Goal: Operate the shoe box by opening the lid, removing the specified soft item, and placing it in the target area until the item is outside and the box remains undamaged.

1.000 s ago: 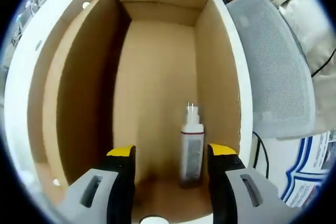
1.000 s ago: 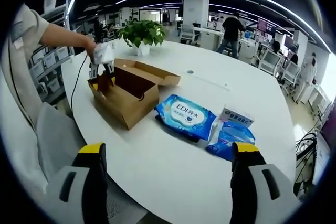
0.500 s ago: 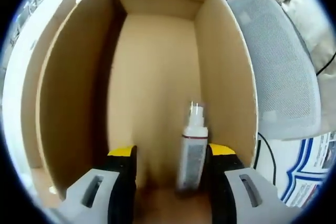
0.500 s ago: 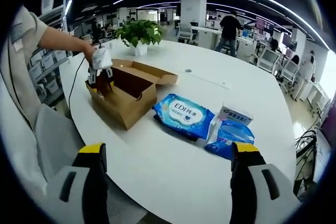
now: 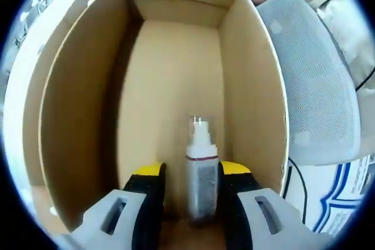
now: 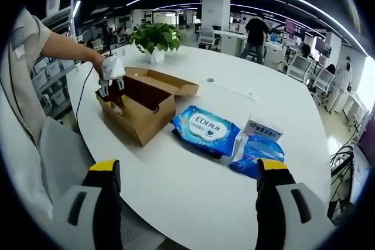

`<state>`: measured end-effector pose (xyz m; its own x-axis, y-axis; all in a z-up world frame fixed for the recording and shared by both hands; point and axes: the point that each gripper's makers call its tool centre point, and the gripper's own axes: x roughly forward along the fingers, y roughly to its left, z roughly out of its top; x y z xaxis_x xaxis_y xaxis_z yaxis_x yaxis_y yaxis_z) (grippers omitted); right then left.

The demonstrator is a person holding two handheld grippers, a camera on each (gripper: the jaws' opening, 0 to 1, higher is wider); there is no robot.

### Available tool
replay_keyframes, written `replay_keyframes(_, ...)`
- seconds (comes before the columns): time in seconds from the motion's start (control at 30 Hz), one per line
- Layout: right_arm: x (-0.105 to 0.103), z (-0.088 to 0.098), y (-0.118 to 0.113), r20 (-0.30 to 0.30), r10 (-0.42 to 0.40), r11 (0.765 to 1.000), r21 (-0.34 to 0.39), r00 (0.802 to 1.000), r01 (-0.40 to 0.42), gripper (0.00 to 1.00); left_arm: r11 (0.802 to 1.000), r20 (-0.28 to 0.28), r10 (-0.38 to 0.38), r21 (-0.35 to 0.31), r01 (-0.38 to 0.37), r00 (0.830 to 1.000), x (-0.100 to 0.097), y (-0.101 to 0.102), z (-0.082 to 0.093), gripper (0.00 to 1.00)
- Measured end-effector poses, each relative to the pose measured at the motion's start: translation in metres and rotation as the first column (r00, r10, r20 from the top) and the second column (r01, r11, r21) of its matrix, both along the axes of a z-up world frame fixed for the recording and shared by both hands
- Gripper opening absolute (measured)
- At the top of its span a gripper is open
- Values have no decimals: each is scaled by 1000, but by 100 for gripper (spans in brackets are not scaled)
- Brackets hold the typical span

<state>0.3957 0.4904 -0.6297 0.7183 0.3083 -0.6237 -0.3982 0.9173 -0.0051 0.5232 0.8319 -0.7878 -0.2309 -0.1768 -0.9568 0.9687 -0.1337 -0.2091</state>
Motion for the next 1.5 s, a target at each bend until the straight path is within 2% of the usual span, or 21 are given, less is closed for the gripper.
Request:
replay_keyframes(0.07,0,1,0,3,0,1000,1,1000,0,91,1000,13,18,-7,-18,1000,2,-2,1,22)
replay_keyframes(0.13,0,2,1,7,1,1000,3,1000,-1,91,999,28,38,-13,-38,999,3,-3,2,19)
replay_keyframes(0.47,-1,5,3,20,4,1000,12,1000,-4,89,997,78,73,-15,-72,994,4,-4,5,18)
replay_keyframes(0.73,-3,9,6,36,5,1000,23,999,-5,88,995,75,102,-13,-102,992,1,0,8,18)
replay_keyframes(1.03,-2,14,11,60,18,999,30,998,-19,86,993,105,107,-50,-102,989,5,-3,25,17)
replay_keyframes(1.5,-3,24,22,101,54,997,42,993,-58,83,981,140,106,-174,-81,984,0,-33,60,18)
